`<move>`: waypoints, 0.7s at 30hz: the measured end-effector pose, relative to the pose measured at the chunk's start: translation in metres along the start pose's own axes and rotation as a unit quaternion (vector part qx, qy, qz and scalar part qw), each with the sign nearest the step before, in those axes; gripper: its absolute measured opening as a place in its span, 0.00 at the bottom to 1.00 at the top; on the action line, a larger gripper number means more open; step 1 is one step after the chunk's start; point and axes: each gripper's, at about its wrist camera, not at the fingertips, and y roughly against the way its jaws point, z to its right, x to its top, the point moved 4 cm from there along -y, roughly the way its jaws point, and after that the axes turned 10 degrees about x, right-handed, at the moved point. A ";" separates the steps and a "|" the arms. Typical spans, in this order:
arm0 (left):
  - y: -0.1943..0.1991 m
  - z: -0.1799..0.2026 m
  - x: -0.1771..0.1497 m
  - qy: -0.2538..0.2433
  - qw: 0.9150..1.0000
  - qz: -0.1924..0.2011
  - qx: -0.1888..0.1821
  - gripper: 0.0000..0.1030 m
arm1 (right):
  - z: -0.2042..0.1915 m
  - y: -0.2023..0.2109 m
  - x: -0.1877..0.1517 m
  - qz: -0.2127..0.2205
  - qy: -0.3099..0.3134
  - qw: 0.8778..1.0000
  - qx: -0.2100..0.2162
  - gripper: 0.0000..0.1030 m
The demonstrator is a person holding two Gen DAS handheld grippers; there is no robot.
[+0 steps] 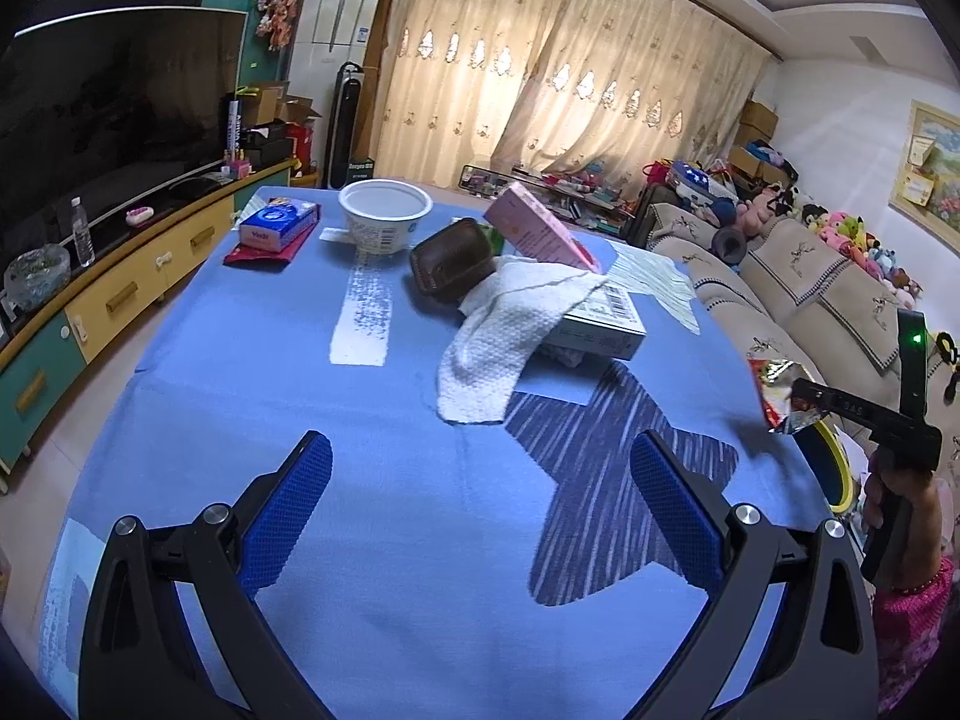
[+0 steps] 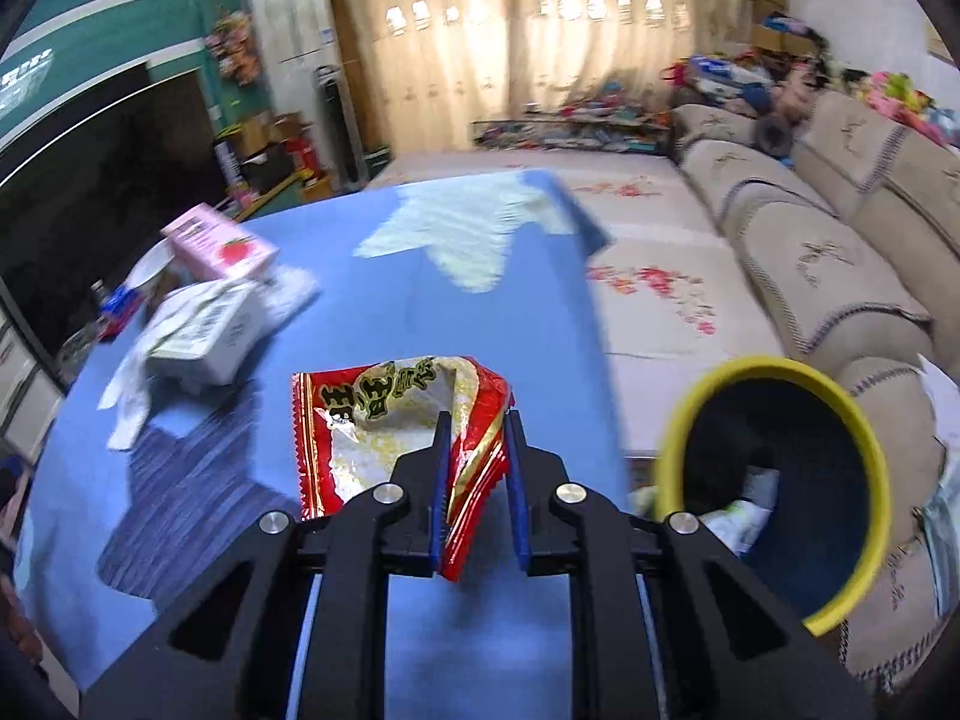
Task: Collect trash
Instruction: 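Carry the snack bag over the bin and open the right tool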
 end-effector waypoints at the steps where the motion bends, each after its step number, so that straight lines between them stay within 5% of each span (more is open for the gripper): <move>1: 0.000 0.004 0.001 -0.003 1.000 0.000 -0.003 0.95 | 0.014 0.005 -0.001 0.005 -0.013 1.000 -0.009 0.15; 10: 0.003 0.043 0.006 -0.032 0.999 0.004 -0.014 0.95 | 0.100 0.023 -0.009 0.024 -0.075 0.994 -0.074 0.16; 21: -0.004 0.090 0.010 -0.073 0.997 -0.003 -0.020 0.95 | 0.156 0.014 -0.027 0.014 -0.114 0.988 -0.099 0.20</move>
